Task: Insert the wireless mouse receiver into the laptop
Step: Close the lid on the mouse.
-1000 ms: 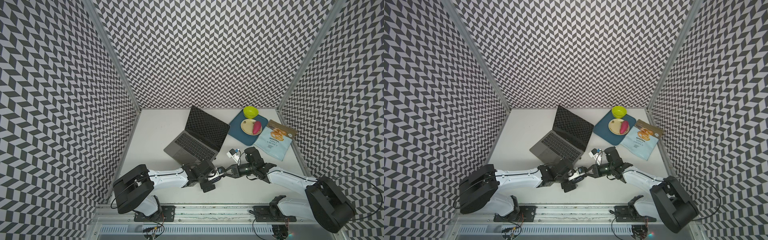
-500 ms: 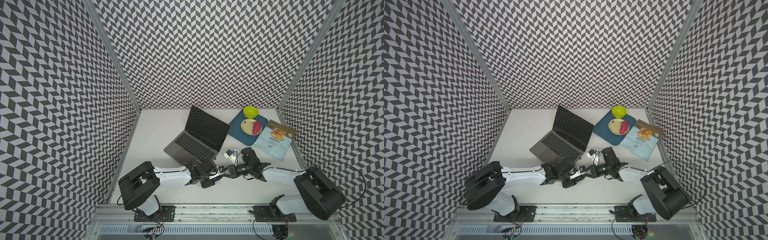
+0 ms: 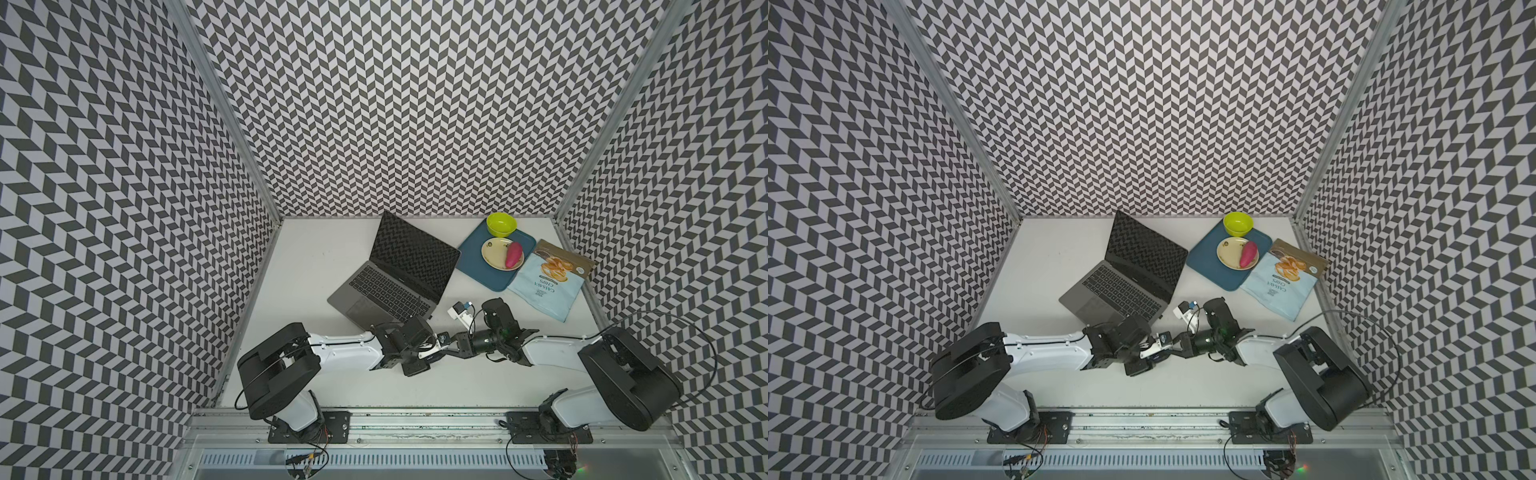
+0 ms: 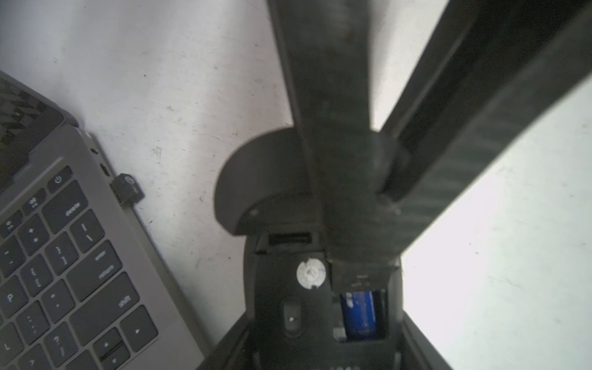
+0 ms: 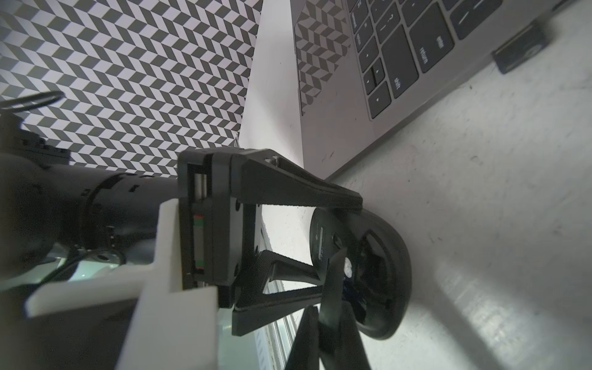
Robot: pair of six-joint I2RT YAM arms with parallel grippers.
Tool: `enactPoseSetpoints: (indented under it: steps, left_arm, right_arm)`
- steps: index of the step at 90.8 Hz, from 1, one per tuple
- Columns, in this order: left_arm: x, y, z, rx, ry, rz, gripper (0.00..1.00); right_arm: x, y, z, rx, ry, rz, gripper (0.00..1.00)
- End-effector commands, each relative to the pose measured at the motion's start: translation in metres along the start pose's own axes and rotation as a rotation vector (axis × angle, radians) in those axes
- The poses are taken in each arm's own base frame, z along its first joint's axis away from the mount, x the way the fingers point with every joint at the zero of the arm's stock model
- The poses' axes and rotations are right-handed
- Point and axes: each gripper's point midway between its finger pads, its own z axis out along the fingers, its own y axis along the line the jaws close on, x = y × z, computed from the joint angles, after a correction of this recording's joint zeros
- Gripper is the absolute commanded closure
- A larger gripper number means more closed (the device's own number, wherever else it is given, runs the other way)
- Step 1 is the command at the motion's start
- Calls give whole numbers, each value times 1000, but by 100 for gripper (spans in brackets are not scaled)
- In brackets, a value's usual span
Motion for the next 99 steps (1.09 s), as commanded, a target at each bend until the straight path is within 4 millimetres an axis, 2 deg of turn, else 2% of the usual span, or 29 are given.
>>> enactPoseSetpoints:
  steps: [1, 21, 30, 73, 99]
  left_arm:
    - [-3, 0, 0, 13, 3, 0, 47]
    - [-2, 0, 0, 13, 3, -1, 47]
    - [-2, 0, 0, 14, 4, -2, 48]
    - [-1, -1, 1, 17, 10, 0, 48]
    - [-1, 0, 2, 14, 14, -1, 50]
  right_arm:
    - [8, -12, 3, 50, 6, 29, 93]
    - [1, -12, -1, 95, 2, 8, 77]
    - [-2, -10, -2, 96, -1, 2, 74]
    - [-2, -15, 6, 170, 19, -16, 78]
    - [-3, -32, 3, 282, 28, 0, 79]
